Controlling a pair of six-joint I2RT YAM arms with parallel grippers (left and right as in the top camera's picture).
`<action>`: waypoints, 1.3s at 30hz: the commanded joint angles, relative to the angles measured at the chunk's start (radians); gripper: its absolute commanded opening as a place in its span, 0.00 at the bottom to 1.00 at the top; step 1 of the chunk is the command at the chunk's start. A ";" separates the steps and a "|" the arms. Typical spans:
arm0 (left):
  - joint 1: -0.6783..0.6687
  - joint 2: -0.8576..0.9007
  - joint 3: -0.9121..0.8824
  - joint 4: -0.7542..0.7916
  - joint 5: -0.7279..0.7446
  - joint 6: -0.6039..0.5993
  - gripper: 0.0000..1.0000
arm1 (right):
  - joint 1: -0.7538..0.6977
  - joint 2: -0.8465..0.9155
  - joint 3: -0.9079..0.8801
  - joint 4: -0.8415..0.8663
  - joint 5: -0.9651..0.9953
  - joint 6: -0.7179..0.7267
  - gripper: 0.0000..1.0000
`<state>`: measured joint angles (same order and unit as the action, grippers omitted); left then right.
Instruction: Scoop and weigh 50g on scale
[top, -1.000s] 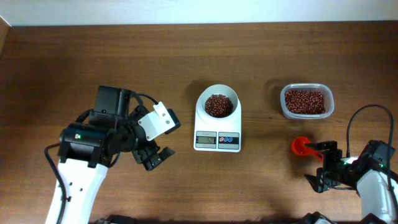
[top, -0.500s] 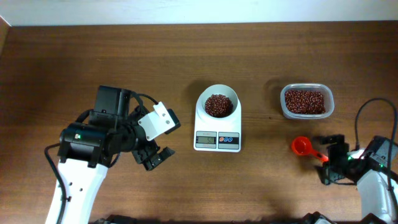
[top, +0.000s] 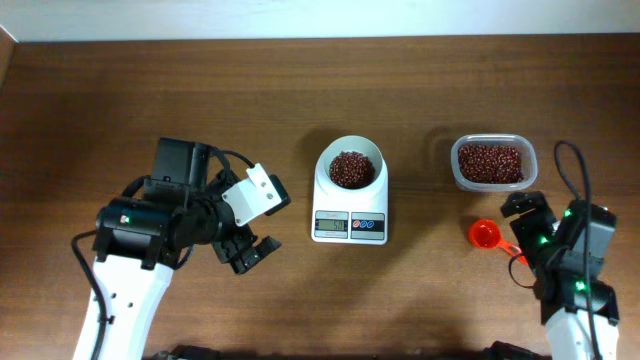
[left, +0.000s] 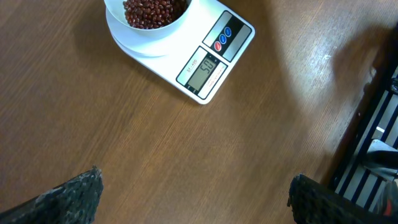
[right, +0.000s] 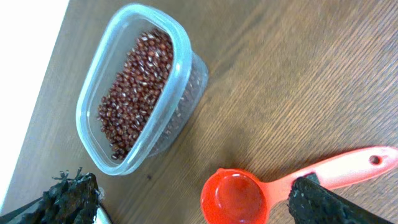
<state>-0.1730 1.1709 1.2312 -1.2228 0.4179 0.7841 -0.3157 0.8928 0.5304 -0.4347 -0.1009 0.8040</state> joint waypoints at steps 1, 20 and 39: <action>-0.003 -0.003 -0.003 -0.001 0.004 -0.012 0.99 | 0.093 -0.103 -0.021 0.002 0.150 -0.011 0.99; -0.003 -0.003 -0.003 -0.001 0.004 -0.012 0.99 | 0.292 -0.507 -0.181 0.117 0.283 -0.109 0.99; -0.003 -0.003 -0.003 -0.001 0.004 -0.012 0.99 | 0.343 -0.890 -0.469 0.413 0.296 -0.308 0.99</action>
<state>-0.1730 1.1709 1.2304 -1.2228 0.4179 0.7841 0.0166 0.0307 0.1093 -0.0685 0.1864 0.5194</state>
